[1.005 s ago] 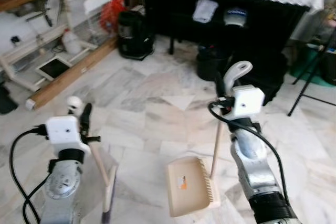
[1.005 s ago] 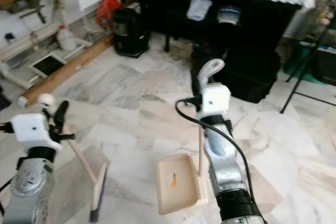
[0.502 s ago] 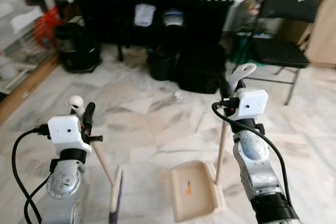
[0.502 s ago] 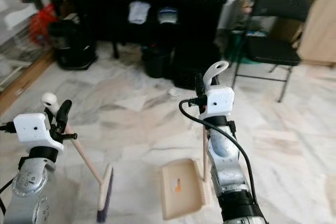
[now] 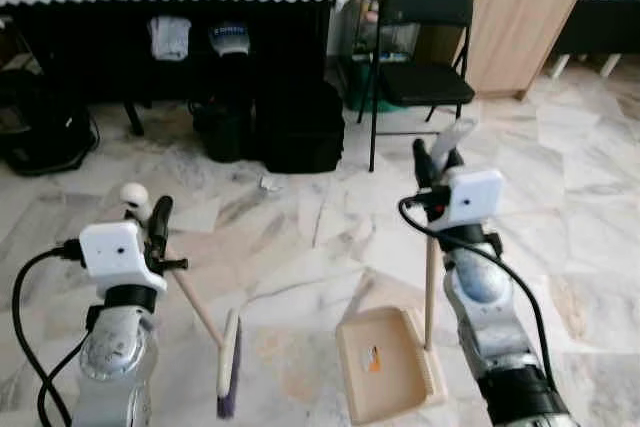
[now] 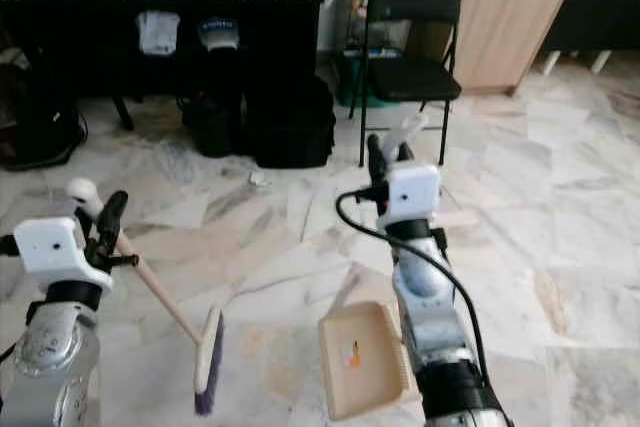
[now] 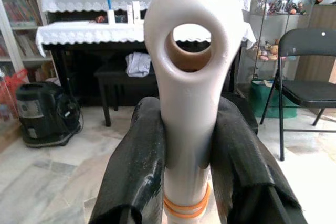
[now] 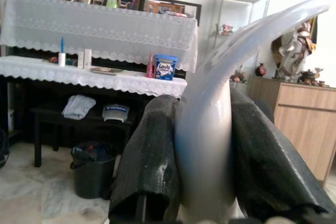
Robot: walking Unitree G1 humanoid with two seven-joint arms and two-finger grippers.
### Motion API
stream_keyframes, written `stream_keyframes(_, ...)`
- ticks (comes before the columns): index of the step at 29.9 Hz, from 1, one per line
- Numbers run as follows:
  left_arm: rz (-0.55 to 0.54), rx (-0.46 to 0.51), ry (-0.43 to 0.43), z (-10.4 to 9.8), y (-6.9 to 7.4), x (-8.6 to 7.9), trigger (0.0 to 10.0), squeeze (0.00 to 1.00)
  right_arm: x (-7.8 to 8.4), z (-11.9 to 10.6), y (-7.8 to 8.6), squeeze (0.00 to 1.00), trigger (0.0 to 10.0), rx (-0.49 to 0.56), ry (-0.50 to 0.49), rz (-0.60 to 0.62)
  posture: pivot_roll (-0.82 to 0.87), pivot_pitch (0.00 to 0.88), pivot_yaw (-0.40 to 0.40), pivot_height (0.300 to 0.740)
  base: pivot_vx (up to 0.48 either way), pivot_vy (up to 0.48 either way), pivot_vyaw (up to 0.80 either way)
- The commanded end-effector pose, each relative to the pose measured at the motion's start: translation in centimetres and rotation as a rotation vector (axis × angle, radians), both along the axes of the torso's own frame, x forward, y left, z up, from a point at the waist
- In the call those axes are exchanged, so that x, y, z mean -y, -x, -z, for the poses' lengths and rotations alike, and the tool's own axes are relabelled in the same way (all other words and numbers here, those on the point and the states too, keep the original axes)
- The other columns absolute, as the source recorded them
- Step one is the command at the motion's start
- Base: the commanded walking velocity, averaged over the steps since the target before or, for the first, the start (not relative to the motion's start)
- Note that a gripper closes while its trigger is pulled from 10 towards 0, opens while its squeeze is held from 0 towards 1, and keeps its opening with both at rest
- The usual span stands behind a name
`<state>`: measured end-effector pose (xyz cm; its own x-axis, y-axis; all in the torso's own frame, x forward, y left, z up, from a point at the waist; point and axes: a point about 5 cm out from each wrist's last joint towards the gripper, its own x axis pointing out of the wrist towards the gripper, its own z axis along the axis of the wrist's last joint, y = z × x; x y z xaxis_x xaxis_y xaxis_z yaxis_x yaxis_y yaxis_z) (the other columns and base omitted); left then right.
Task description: Sweep floor
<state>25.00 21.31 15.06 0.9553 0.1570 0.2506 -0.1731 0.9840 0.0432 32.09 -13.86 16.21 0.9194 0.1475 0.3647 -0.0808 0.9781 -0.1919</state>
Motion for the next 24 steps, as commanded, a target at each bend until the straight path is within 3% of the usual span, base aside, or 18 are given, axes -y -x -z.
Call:
stream_keyframes(1,-0.021,0.025,-0.023,-0.7,0.03,-0.4,10.0,0.0,-0.36,-1.35,-0.02,0.0,10.0,0.062,-0.016,-0.017,0.02,0.037,0.011,0.74,0.0,0.0,0.0)
stream_keyframes(6,-0.02,0.021,-0.012,-0.61,-0.06,-0.35,10.0,0.0,-0.07,-1.35,-0.08,0.0,10.0,0.06,-0.017,-0.012,0.02,0.037,0.011,0.74,0.0,0.0,0.0)
stream_keyframes(18,-0.021,0.019,-0.015,-0.64,-0.07,-0.35,10.0,0.0,0.13,-1.33,-0.17,0.0,10.0,0.056,-0.022,0.001,0.02,0.045,0.014,0.74,0.0,0.439,0.0)
stream_keyframes(24,-0.018,0.028,-0.02,-0.74,-0.08,-0.33,10.0,0.0,-0.01,-1.23,-0.15,0.0,10.0,0.052,-0.025,-0.002,0.03,0.044,0.015,0.74,0.0,0.0,0.0)
